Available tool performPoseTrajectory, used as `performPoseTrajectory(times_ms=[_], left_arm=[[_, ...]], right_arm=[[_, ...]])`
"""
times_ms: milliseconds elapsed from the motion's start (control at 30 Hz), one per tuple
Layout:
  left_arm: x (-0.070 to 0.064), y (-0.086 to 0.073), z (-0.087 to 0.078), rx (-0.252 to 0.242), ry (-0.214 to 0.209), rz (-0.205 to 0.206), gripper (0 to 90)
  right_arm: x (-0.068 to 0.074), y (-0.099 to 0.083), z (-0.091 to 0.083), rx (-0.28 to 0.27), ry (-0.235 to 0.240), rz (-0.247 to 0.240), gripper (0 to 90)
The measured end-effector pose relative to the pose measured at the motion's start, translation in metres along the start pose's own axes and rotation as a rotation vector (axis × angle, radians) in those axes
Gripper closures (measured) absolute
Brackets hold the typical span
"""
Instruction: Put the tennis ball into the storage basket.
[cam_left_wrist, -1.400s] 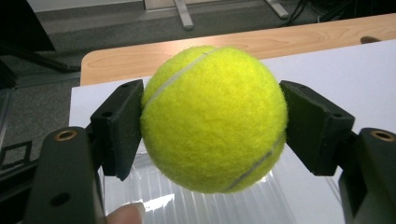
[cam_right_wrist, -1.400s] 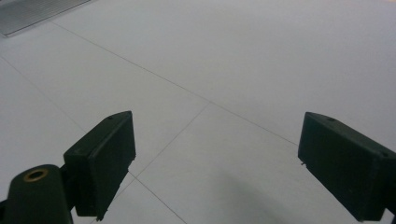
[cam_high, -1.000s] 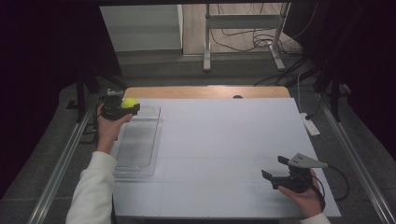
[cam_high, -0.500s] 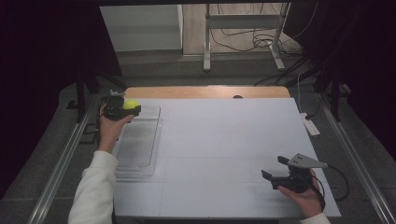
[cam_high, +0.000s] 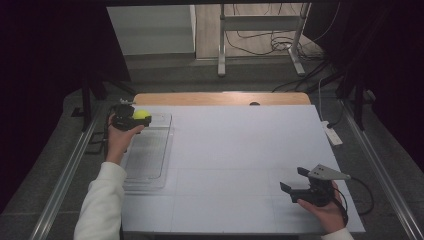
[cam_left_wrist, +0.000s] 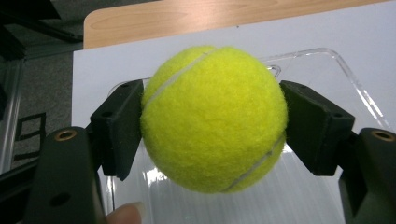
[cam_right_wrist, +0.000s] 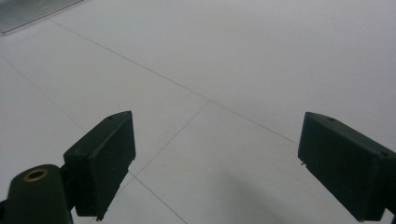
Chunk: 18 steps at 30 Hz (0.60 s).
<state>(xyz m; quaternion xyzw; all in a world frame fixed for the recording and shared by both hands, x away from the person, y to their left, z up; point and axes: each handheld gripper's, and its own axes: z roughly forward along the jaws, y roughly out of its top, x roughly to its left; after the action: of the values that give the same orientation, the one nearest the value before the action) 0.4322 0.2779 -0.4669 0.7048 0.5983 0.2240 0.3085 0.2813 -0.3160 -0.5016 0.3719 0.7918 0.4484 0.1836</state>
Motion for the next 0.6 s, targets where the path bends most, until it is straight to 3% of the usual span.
performPoseTrajectory(times_ms=[600], left_arm=[[-0.002, -0.003, 0.011, 0.053, 0.018, 0.018, 27.0]], right_arm=[[0.0, 0.0, 0.0, 0.001, 0.0, 0.001, 11.6]])
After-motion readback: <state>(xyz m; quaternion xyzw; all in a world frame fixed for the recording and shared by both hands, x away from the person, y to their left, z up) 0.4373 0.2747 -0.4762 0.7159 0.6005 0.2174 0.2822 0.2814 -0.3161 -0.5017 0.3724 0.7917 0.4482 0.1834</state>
